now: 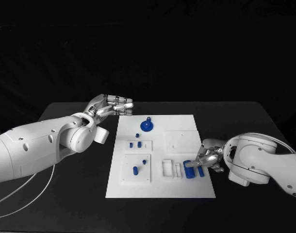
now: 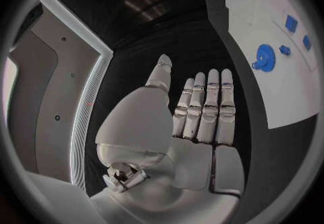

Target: Assemble the parts on the task board

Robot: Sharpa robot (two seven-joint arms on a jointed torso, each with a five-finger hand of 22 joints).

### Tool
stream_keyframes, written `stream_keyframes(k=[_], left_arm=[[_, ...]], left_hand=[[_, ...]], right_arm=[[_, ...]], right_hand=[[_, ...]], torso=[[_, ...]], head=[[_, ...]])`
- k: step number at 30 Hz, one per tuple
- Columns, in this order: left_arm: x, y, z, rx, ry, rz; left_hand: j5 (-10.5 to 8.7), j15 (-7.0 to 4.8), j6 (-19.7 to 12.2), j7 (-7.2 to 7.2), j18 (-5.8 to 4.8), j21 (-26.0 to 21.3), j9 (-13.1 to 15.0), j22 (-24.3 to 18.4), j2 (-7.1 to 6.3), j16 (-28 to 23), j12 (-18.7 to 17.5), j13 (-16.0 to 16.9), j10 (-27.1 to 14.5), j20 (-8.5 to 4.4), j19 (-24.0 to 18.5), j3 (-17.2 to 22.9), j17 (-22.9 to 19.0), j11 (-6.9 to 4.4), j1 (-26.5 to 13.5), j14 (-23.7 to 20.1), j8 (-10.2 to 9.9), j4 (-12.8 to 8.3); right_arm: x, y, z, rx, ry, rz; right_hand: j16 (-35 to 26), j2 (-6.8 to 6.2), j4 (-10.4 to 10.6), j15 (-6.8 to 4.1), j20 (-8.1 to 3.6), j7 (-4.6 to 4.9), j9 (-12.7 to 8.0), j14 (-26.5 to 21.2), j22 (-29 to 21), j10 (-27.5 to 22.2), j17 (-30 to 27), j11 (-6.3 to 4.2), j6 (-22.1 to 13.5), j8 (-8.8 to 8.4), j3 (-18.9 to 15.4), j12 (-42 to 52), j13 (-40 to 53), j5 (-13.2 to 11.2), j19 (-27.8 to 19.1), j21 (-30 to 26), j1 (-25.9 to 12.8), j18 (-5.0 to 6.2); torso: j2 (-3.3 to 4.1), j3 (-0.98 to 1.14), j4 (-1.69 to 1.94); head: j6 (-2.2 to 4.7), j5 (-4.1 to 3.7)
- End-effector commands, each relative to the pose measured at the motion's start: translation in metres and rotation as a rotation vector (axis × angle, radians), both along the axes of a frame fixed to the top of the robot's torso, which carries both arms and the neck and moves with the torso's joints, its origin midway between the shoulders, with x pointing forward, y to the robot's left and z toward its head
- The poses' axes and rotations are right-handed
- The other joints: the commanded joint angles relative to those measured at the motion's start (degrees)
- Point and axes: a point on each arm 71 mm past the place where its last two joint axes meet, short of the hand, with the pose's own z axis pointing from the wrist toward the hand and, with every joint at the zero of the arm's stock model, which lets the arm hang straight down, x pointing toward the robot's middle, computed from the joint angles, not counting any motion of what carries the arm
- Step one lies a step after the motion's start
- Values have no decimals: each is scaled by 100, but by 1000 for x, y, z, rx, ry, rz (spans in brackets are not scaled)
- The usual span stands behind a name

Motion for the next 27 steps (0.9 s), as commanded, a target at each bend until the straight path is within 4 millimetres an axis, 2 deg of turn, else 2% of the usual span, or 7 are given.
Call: stream_keyframes(k=[1,10,19,24,27], left_arm=[[-1,-3,2,-21,-13,-14],[-2,-2,2,-24,-14,-18],[-2,-2,2,-24,-10,-21],[-2,-2,1,-23,-6,-22],[-2,-1,1,-22,-4,-21]], left_hand=[[27,6,22,27,10,10,1,-5,-29,-18,-10,3,-12,2,54,3,9,27,-27,12,-4,20],[32,7,23,27,8,13,1,-28,-7,-20,-12,3,-22,3,55,9,8,30,-21,8,-5,10],[31,10,18,30,9,18,1,-58,10,-19,-11,3,-32,6,54,-2,8,34,-35,0,-6,-11],[31,10,18,30,9,18,1,-58,10,-19,-11,3,-32,6,54,-2,8,34,-35,0,-6,-11],[31,10,18,30,9,18,1,-58,10,-19,-11,3,-32,6,54,-2,8,34,-35,0,-6,-11]], right_arm=[[0,0,-5,-55,16,7],[-1,7,-19,-85,23,27],[-2,27,-33,-79,16,45],[-4,32,-38,-76,29,54],[-6,33,-41,-86,37,61]], right_hand=[[-29,-39,-33,14,-2,-2,-13,42,493,19,10,37,-53,-20,-12,-23,11,-8,308,-44,33,-87],[-68,-47,-135,20,5,9,-38,45,509,14,20,45,-84,-17,-28,-77,27,-8,309,-64,72,-87],[-82,-72,-172,21,5,13,-54,52,516,25,43,47,-99,-15,-33,-84,55,-10,315,-69,64,-87],[-81,-80,-187,20,4,14,-61,56,517,29,56,47,-102,-16,-30,-78,71,-10,315,-75,79,-88],[-89,-43,-284,24,8,19,-63,56,518,26,57,50,-100,-16,14,-84,76,-6,314,-77,165,-88]], torso=[[4,-2,10],[10,2,-7],[9,9,6],[6,-3,-1],[5,-4,-8]], head=[[-13,10],[-32,39],[-48,34],[-53,30],[-50,36]])
